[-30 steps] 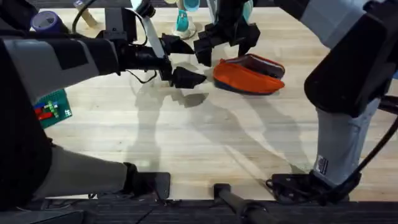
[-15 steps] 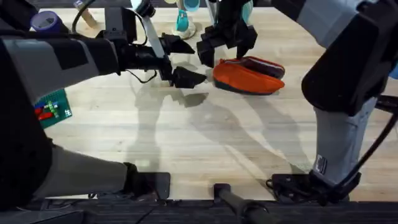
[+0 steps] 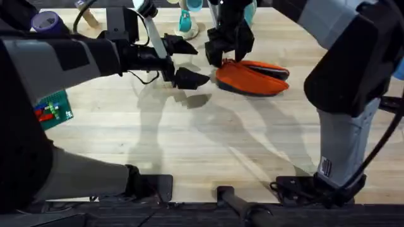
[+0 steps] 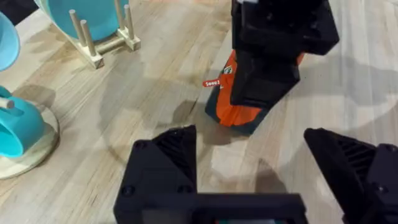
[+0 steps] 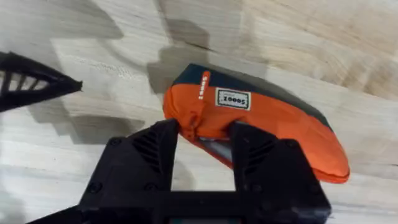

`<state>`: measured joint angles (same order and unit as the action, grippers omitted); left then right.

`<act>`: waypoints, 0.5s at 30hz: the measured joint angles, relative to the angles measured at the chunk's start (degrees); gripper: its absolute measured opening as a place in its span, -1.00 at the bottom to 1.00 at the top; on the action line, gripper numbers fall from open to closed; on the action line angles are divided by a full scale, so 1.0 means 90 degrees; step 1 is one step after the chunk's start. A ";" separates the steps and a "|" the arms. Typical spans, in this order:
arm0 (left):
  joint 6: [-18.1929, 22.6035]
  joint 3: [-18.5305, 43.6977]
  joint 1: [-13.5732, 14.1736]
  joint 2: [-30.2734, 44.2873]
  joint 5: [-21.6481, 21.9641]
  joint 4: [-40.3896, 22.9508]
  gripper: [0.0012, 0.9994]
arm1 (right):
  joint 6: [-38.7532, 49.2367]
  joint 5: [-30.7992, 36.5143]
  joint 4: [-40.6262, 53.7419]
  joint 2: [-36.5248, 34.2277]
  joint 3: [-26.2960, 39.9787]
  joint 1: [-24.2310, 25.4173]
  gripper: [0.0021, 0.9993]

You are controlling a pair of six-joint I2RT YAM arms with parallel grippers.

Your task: Unzip the bag, pick up the pens from the table one at a time and place them inside, then zip the bag closed.

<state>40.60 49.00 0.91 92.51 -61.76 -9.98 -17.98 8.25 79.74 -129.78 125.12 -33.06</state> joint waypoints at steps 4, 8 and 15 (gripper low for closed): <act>0.0000 -0.0001 -0.0001 0.0000 0.0001 0.0008 0.99 | 0.0000 0.0063 -0.0003 0.0000 0.0000 -0.0009 -0.01; -0.0001 -0.0001 0.0001 0.0000 0.0001 0.0010 0.99 | 0.0038 0.0123 -0.0016 0.0000 0.0000 -0.0021 0.19; 0.0000 -0.0001 0.0001 0.0000 0.0000 0.0010 0.99 | 0.0249 0.0162 -0.0031 0.0000 0.0000 -0.0033 0.23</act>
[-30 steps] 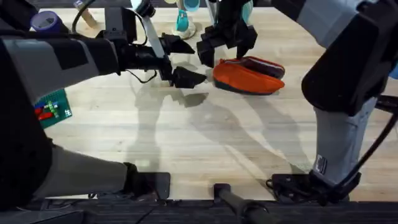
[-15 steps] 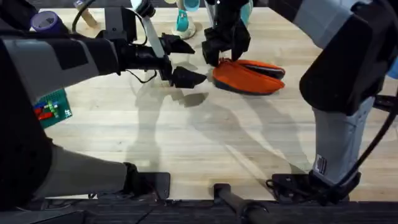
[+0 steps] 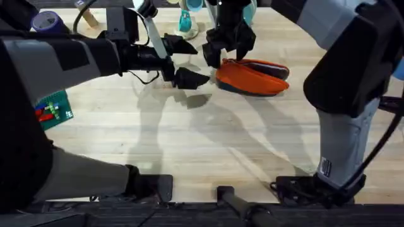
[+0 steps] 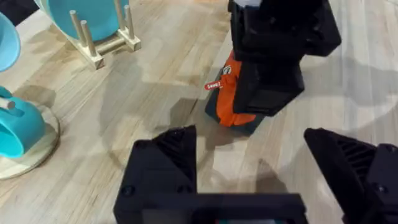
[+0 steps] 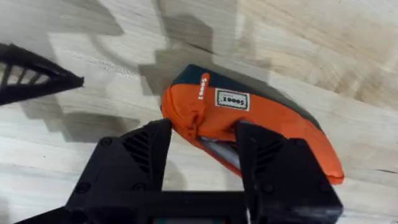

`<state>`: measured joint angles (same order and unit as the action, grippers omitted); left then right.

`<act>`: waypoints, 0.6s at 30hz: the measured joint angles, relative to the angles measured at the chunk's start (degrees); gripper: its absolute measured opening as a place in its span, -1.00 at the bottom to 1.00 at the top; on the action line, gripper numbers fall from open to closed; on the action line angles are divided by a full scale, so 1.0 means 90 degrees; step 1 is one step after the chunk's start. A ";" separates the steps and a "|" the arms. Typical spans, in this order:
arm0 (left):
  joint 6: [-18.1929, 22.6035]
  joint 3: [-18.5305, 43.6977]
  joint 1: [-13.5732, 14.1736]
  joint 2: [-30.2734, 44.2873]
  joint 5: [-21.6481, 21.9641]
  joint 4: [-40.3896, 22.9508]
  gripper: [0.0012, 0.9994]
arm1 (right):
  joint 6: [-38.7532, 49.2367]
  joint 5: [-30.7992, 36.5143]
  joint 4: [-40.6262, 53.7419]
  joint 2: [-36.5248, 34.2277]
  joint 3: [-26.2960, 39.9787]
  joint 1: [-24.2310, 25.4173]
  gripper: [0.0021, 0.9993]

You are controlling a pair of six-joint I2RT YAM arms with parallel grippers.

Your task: Unzip the bag, pick up the pens from the table one at a time and place them inside, then zip the bag closed.

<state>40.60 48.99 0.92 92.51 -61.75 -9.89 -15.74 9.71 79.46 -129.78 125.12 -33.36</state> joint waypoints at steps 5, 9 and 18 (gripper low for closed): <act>-0.0002 0.0000 0.0000 0.0000 0.0000 0.0000 0.99 | 0.0198 0.0005 -0.0005 -0.0004 0.0061 0.0000 0.29; -0.0001 0.0001 0.0000 0.0000 0.0000 0.0000 0.99 | 0.0281 0.0020 -0.0013 -0.0043 0.0403 0.0000 0.33; 0.0000 0.0000 -0.0001 0.0000 0.0001 -0.0002 0.99 | 0.0327 0.0022 0.0140 -0.0049 0.1107 0.0000 0.99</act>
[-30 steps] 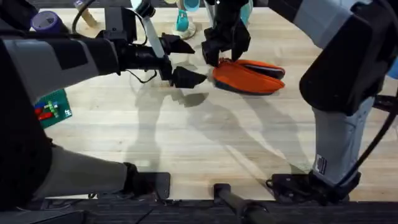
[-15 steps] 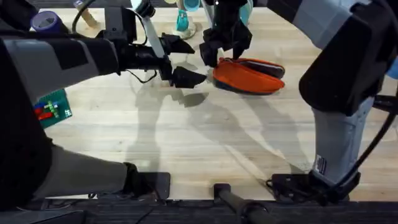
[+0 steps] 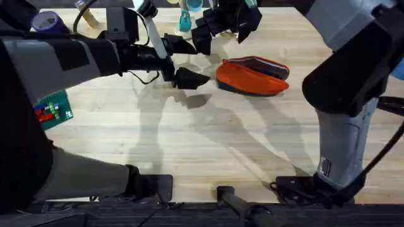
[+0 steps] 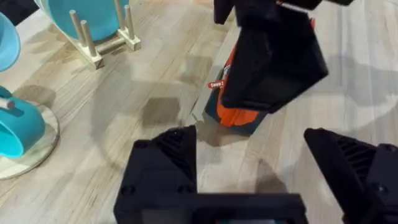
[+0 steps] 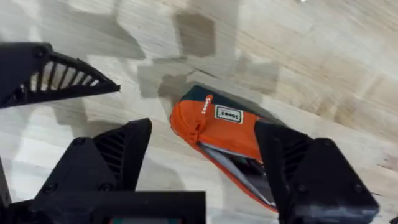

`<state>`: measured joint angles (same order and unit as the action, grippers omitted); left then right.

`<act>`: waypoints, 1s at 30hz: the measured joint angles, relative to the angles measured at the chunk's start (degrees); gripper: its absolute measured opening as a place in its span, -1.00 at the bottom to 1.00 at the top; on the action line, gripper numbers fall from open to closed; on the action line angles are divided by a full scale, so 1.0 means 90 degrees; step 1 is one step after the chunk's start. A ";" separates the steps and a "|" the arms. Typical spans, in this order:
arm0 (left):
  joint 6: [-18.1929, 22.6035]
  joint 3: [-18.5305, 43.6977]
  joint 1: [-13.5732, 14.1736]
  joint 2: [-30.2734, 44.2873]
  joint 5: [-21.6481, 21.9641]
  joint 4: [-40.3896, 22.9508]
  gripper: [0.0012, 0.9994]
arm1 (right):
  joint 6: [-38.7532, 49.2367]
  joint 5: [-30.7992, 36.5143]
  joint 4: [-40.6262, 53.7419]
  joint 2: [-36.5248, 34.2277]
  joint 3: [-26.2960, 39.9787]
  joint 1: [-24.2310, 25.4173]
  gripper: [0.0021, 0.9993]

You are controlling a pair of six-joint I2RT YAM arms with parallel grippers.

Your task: Unzip the bag, pick up the pens from the table one at a time and place them inside, then zip the bag closed.

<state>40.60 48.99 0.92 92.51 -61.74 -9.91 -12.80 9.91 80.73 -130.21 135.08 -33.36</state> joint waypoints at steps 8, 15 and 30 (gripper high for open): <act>-0.0002 0.0000 0.0000 0.0000 -0.0001 0.0000 0.99 | 0.0000 -0.0007 0.0059 0.0000 0.0010 0.0000 0.99; 0.0000 0.0000 0.0001 0.0000 -0.0001 0.0000 0.99 | -0.0060 -0.0007 0.0061 0.0000 0.0008 0.0000 0.99; -0.0002 0.0000 -0.0001 0.0000 0.0001 0.0000 0.99 | -0.0095 -0.0008 -0.0136 -0.0005 -0.0565 -0.0137 0.99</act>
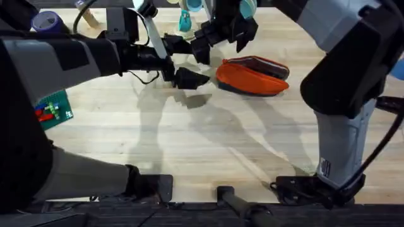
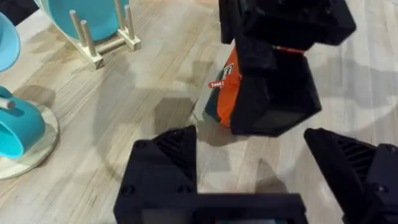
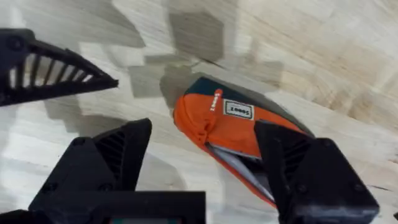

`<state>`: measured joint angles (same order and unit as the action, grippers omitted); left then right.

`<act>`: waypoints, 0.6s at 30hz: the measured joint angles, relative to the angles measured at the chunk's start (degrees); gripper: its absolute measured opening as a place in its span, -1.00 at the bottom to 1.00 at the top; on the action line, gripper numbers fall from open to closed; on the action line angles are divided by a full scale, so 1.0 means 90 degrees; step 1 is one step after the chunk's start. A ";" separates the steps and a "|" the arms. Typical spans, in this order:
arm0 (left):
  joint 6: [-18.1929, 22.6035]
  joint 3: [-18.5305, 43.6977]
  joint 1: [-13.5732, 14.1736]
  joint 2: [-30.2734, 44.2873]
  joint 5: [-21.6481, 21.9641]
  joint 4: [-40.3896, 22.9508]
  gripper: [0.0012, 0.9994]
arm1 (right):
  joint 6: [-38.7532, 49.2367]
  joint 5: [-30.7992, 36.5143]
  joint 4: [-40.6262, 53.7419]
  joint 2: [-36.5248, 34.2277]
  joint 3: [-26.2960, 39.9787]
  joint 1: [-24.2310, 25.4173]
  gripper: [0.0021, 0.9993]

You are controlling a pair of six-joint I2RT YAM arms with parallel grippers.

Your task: Unzip the bag, pick up the pens from the table one at a time and place them inside, then zip the bag closed.

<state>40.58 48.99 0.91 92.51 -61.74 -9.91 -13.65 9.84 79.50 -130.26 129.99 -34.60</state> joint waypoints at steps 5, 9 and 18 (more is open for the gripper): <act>0.0001 0.0000 0.0002 0.0000 -0.0001 0.0000 0.99 | 0.0000 -0.0001 0.0004 -0.0056 -0.0005 -0.0059 0.95; 0.0002 0.0000 0.0002 0.0000 -0.0002 0.0000 0.99 | 0.0000 -0.0002 0.0003 -0.0239 -0.0007 -0.0065 0.93; 0.0002 0.0002 0.0000 0.0000 -0.0002 0.0000 0.99 | 0.0013 0.0002 0.0053 -0.0307 -0.0110 -0.0065 0.56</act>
<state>40.60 49.01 0.91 92.51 -61.76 -9.91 -13.53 9.86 79.99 -133.02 129.01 -35.18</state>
